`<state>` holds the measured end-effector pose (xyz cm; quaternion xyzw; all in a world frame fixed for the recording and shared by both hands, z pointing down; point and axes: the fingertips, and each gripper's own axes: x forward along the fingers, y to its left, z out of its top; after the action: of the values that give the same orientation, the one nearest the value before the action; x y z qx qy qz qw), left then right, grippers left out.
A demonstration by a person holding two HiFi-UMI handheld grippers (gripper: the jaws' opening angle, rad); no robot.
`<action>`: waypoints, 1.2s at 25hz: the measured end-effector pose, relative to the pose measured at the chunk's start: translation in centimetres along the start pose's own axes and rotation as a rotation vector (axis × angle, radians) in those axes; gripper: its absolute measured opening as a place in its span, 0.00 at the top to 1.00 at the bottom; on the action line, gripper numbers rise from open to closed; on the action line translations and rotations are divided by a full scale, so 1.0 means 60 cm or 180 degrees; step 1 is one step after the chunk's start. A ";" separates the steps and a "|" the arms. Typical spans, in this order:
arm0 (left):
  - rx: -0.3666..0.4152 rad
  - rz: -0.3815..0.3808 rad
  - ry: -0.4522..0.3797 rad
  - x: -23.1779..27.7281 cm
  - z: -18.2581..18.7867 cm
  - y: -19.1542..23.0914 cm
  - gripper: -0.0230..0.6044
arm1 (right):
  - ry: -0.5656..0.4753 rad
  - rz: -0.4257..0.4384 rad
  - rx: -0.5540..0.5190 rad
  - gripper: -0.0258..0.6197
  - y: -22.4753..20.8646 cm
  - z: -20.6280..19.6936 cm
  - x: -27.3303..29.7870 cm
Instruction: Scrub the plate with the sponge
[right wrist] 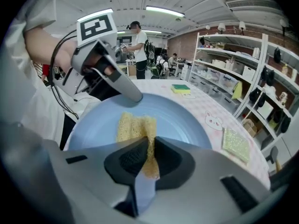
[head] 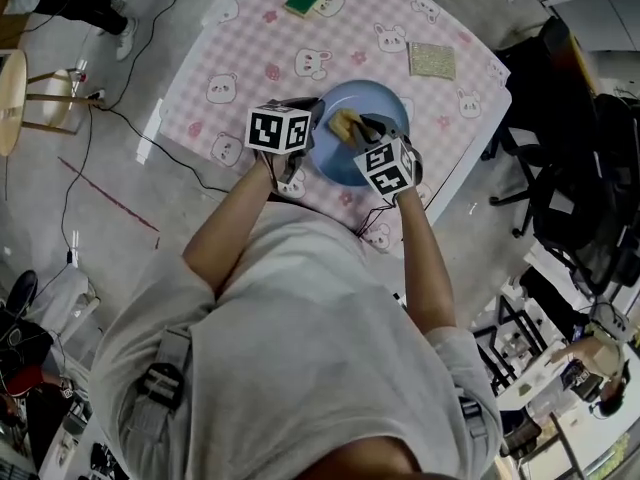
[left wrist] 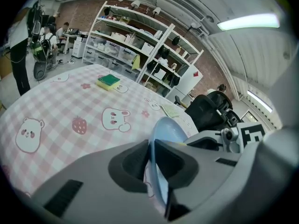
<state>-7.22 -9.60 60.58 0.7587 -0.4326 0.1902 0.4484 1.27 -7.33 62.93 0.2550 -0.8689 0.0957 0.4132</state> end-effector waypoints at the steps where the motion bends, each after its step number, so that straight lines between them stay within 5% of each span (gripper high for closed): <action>1: -0.0009 0.0009 0.0013 0.001 0.000 0.003 0.89 | -0.0005 0.0041 -0.0028 0.89 0.011 0.001 0.000; 14: 0.0075 -0.0080 0.0028 0.018 0.011 0.006 0.89 | 0.0432 0.0470 -0.0740 0.89 0.137 -0.073 -0.016; 20: 0.0061 -0.0127 0.0110 0.020 -0.006 0.009 0.89 | 0.0697 0.0587 -0.0577 0.89 0.127 -0.129 -0.035; 30: 0.0071 -0.0138 0.0165 0.017 -0.022 0.014 0.89 | 0.0938 -0.0089 0.0002 0.89 -0.003 -0.170 -0.062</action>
<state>-7.25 -9.18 62.38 0.7677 -0.4022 0.2048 0.4550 10.15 -2.28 66.61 0.2505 -0.7952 0.1267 0.5375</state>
